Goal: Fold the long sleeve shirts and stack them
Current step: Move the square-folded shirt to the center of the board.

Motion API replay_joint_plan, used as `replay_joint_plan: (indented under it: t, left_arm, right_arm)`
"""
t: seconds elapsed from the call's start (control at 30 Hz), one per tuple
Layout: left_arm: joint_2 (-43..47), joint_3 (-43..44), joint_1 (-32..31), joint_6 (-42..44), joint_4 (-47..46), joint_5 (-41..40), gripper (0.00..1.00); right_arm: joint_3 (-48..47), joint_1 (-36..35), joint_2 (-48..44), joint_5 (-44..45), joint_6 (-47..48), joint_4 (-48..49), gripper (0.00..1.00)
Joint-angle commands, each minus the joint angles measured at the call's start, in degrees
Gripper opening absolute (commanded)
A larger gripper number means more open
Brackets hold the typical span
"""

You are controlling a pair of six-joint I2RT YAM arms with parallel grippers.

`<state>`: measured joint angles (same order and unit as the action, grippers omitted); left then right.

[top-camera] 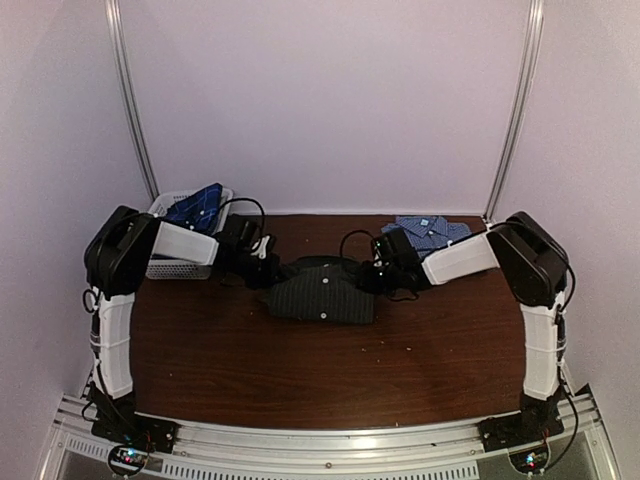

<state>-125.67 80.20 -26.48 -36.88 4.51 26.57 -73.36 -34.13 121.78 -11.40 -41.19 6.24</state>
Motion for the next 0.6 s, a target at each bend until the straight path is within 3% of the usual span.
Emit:
replay_joint_plan:
  t: [0.0,0.13,0.27,0.4,0.57]
  left_arm:
    - [12.47,-15.74,-3.28,-1.96,-3.21,-0.74,0.0]
    - [27.31,-31.01,-7.01,-4.15,-4.01,-2.95,0.0]
    - [39.82,-40.44,-10.85,-6.6,-2.11,-5.44,0.0]
    - [48.1,-42.42,-10.87,-6.68,2.11,-7.91,0.0]
    - [48.9,-39.66,-10.51,-4.97,3.92,-9.42,0.0]
  right_arm:
    - [14.19,-6.4,-9.49,-0.5,-2.54,-1.13,0.0]
    - [25.13,-14.51,-20.19,2.67,-6.98,0.71,0.0]
    - [28.68,-21.04,-28.59,8.03,-10.59,-2.5,0.0]
    - [27.67,-22.03,-34.98,13.06,-11.13,-6.42,0.0]
    - [25.6,-21.89,-37.16,15.92,-10.09,-8.03,0.0]
